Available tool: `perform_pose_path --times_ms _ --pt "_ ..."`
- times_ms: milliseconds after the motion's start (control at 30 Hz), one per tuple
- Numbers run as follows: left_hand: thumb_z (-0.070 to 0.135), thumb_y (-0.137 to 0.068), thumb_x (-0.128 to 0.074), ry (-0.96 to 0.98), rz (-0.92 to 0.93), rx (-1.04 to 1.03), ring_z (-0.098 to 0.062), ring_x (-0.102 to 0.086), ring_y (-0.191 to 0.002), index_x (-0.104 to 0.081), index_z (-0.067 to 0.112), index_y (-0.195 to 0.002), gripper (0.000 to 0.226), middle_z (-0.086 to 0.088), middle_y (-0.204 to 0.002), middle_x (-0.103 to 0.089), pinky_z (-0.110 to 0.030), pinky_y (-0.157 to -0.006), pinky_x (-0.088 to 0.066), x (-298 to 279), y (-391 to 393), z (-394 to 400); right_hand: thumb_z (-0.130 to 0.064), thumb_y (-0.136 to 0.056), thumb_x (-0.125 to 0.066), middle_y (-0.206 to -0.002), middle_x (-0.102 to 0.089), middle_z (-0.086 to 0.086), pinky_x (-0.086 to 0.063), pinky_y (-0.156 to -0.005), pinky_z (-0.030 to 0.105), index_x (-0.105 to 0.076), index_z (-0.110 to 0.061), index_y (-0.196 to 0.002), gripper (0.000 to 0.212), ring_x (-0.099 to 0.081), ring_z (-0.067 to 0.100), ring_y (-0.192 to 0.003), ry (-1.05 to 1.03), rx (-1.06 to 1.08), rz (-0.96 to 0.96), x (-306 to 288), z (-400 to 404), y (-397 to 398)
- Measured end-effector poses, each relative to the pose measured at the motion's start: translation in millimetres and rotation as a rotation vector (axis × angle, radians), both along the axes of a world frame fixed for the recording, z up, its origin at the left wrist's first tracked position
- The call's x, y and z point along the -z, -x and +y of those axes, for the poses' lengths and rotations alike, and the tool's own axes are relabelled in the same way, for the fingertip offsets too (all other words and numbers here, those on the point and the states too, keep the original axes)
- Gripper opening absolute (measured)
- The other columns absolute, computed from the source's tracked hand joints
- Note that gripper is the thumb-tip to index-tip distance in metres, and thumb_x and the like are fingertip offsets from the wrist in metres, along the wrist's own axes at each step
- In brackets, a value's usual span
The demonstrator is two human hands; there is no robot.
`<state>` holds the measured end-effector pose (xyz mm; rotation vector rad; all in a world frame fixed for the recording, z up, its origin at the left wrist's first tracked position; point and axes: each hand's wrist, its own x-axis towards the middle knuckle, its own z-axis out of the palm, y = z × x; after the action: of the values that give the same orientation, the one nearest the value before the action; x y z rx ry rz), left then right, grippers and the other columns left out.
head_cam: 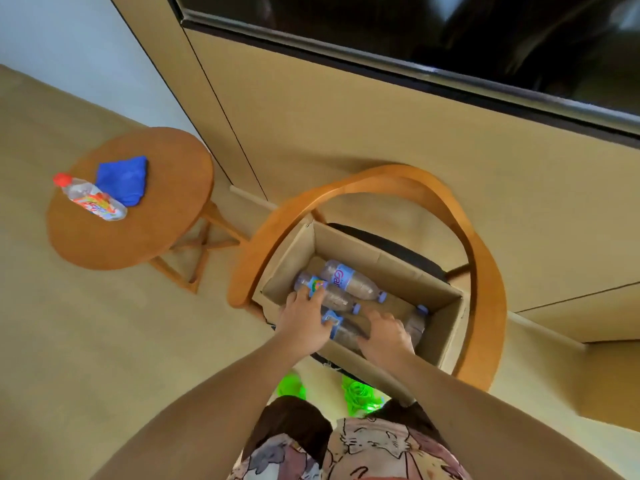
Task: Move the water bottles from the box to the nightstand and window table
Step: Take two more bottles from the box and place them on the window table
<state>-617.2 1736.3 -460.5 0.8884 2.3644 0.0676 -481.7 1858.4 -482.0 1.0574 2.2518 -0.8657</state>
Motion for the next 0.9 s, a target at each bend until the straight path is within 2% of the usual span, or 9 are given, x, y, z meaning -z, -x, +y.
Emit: perform_pose_path --times_ms 167,300,433,567,700,800,900 --pt "0.043 -0.097 -0.058 0.033 -0.068 0.059 -0.032 -0.032 -0.145 -0.032 0.024 -0.156 0.067 -0.007 -0.160 -0.034 -0.050 -0.114 -0.038 38.1 26.2 16.0 -0.038 -0.094 -0.060 -0.142 -0.051 0.013 -0.044 -0.107 0.044 -0.044 -0.021 -0.147 0.058 -0.046 0.035 -0.134 0.061 0.094 -0.099 29.9 -0.6 24.1" --pt "0.044 -0.098 -0.060 0.025 -0.137 0.122 -0.032 -0.032 -0.146 -0.035 0.026 -0.155 0.065 -0.006 -0.161 -0.035 -0.050 -0.114 -0.038 72.9 45.9 26.4 -0.034 -0.092 -0.065 -0.143 -0.050 0.014 -0.045 -0.108 0.046 -0.041 -0.020 -0.150 0.064 -0.046 0.036 -0.134 0.102 0.172 -0.167 61.3 1.6 42.5" --pt "0.042 -0.096 -0.063 0.054 -0.174 0.175 -0.031 -0.032 -0.147 -0.035 0.025 -0.155 0.068 -0.005 -0.162 -0.035 -0.051 -0.116 -0.037 106.1 70.6 32.2 -0.030 -0.091 -0.063 -0.143 -0.051 0.013 -0.046 -0.108 0.046 -0.043 -0.021 -0.148 0.061 -0.049 0.037 -0.132 0.152 0.171 -0.235 97.4 -5.0 58.4" --pt "0.040 -0.092 -0.069 -0.009 -0.148 0.211 -0.033 -0.037 -0.142 -0.041 0.019 -0.152 0.070 -0.010 -0.154 -0.043 -0.047 -0.116 -0.036 140.4 96.1 44.9 -0.035 -0.092 -0.059 -0.146 -0.047 0.012 -0.040 -0.109 0.051 -0.038 -0.027 -0.149 0.062 -0.047 0.038 -0.133 0.224 0.050 -0.275 137.3 -5.4 71.8" --pt "0.037 -0.087 -0.075 0.032 -0.097 0.332 -0.034 -0.037 -0.140 -0.043 0.017 -0.152 0.076 -0.011 -0.152 -0.044 -0.043 -0.117 -0.032 171.6 111.8 56.0 -0.043 -0.087 -0.068 -0.150 -0.044 0.013 -0.038 -0.110 0.055 -0.032 -0.026 -0.153 0.077 -0.046 0.037 -0.135 0.214 -0.018 -0.276 169.6 0.6 75.5" --pt "0.032 -0.081 -0.079 0.113 -0.074 0.402 -0.031 -0.037 -0.139 -0.047 0.020 -0.149 0.077 -0.008 -0.150 -0.044 -0.046 -0.118 -0.032 187.7 116.3 57.8 -0.049 -0.084 -0.070 -0.151 -0.044 0.012 -0.037 -0.112 0.055 -0.030 -0.029 -0.153 0.083 -0.046 0.037 -0.136 0.243 -0.010 -0.252 185.6 2.4 73.4" --pt "0.026 -0.074 -0.081 0.144 -0.036 0.424 -0.030 -0.035 -0.141 -0.045 0.026 -0.149 0.083 -0.007 -0.148 -0.043 -0.052 -0.122 -0.024 196.7 115.7 59.4 -0.053 -0.078 -0.073 -0.151 -0.043 0.010 -0.038 -0.112 0.052 -0.031 -0.032 -0.152 0.088 -0.045 0.034 -0.135 0.256 0.001 -0.224 195.9 3.5 71.5"
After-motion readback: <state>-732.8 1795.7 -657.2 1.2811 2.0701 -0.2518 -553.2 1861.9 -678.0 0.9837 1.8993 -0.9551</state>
